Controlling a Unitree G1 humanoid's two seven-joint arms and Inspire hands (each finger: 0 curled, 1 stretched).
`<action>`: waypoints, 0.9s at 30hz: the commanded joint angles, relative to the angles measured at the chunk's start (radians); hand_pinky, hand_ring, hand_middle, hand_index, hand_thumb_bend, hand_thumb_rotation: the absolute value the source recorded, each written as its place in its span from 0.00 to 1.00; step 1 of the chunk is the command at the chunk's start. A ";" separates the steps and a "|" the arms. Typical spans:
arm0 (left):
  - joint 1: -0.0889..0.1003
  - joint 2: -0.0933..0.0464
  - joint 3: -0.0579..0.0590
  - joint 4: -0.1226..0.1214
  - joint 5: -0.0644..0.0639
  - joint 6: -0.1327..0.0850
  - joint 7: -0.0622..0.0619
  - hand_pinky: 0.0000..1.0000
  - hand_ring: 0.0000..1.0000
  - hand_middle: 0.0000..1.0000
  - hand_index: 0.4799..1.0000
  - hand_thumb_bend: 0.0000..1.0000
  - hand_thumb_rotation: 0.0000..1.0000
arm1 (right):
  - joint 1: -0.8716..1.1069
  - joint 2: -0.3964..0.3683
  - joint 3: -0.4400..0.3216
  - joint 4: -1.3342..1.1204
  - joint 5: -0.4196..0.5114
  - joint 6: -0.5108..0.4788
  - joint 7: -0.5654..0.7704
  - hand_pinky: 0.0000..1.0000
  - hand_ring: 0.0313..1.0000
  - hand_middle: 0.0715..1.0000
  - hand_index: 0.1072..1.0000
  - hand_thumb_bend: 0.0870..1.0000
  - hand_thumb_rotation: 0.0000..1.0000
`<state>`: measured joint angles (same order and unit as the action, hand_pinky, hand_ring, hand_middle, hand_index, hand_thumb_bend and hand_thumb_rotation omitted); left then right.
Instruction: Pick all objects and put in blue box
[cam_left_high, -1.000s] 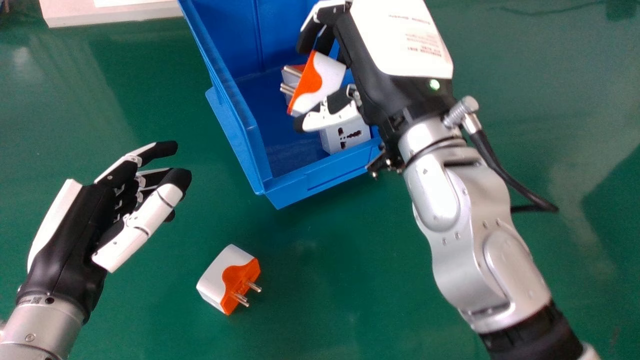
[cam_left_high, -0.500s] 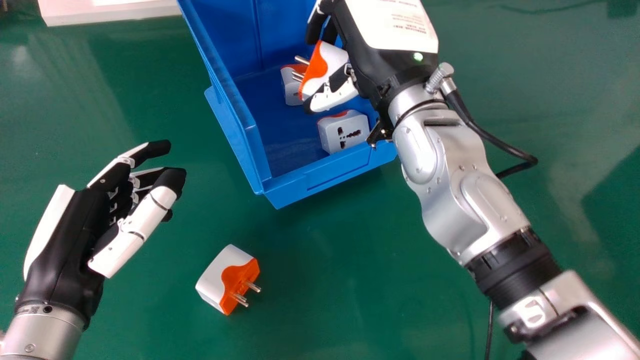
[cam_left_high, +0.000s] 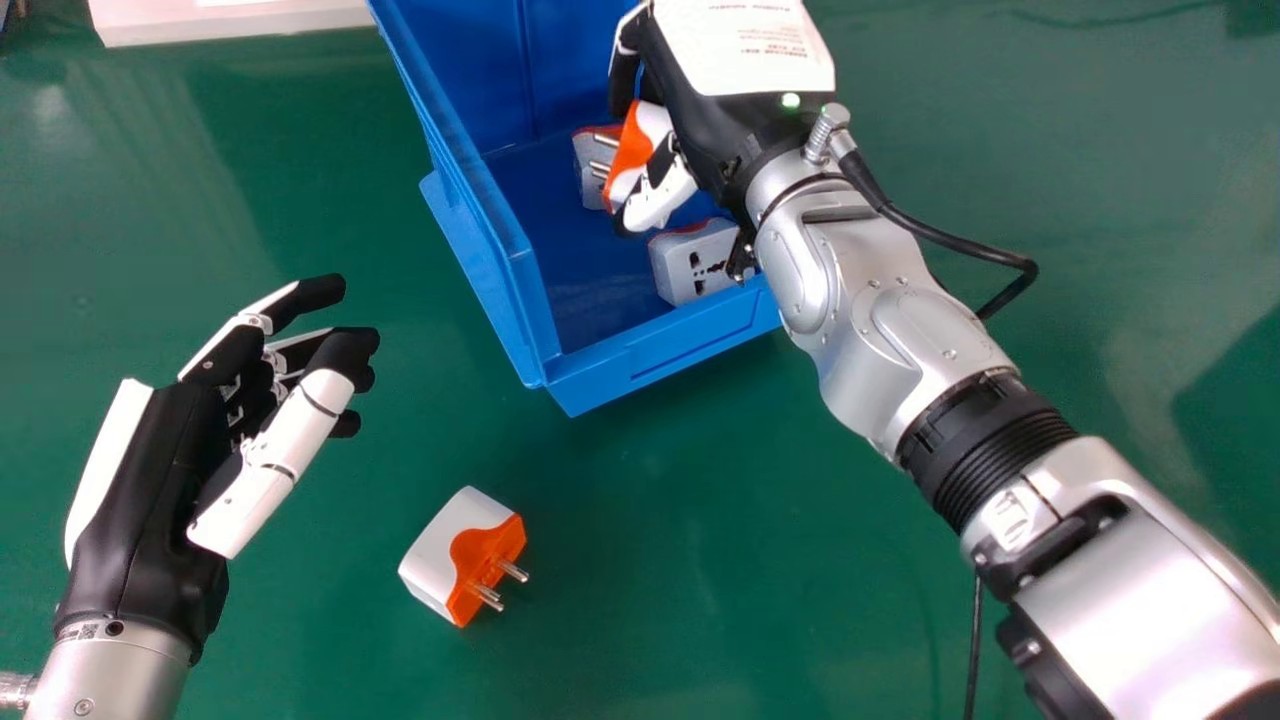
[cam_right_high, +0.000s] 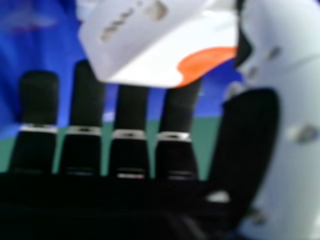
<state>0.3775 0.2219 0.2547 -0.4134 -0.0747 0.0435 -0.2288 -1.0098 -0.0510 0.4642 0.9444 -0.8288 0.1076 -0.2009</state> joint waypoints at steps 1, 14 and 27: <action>0.007 -0.005 -0.005 -0.011 -0.007 -0.027 0.003 0.65 0.73 0.76 0.68 0.61 0.67 | -0.050 -0.009 -0.004 0.019 0.018 -0.004 -0.028 0.34 0.42 0.49 0.41 0.45 0.00; 0.015 0.002 -0.017 -0.023 0.010 -0.014 0.007 0.65 0.73 0.76 0.68 0.59 0.67 | -0.058 -0.024 0.023 0.075 0.066 0.025 0.025 0.51 0.62 0.66 0.55 0.52 0.07; 0.007 0.013 -0.014 -0.016 0.020 -0.011 0.003 0.65 0.73 0.76 0.68 0.60 0.67 | -0.034 -0.064 0.101 0.038 0.006 0.040 -0.018 0.93 0.97 0.98 0.97 0.57 0.44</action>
<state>0.3867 0.2219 0.2398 -0.4144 -0.0581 0.0427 -0.2272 -1.0133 -0.0959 0.5668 1.0110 -0.8164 0.1408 -0.1902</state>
